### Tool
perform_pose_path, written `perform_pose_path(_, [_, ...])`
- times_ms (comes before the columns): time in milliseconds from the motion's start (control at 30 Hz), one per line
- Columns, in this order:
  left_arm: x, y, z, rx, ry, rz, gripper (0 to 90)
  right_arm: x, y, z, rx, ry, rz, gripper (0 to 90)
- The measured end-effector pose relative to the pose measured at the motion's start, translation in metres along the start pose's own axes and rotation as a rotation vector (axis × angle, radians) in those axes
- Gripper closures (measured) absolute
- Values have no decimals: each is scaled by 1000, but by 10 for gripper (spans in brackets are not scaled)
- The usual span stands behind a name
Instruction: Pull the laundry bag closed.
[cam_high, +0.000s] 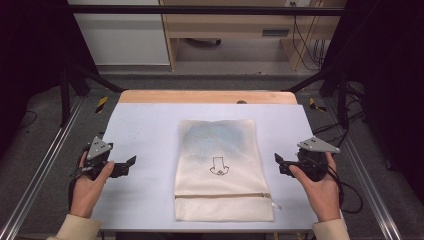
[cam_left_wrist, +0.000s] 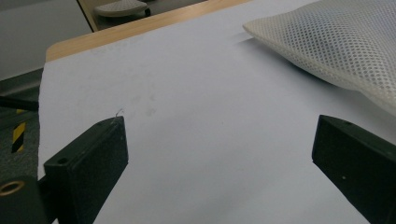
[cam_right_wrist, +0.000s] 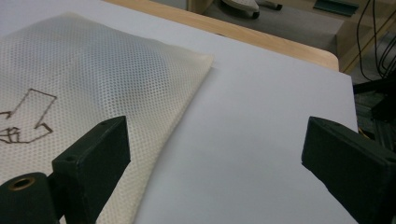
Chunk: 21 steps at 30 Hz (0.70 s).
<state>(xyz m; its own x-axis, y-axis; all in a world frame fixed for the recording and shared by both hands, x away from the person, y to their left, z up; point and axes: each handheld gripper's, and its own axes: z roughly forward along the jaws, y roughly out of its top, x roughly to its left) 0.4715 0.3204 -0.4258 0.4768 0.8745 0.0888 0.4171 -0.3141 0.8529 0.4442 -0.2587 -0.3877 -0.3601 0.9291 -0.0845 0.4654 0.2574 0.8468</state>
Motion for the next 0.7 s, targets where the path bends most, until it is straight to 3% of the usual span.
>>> perform_pose_path(500, [14,-14,11,54,22,5,37,-19,-35,14,32,-38,63,87])
perform_pose_path(700, [22,-21,16,74,37,-12,37,-24,-45,22,54,-49,88,89])
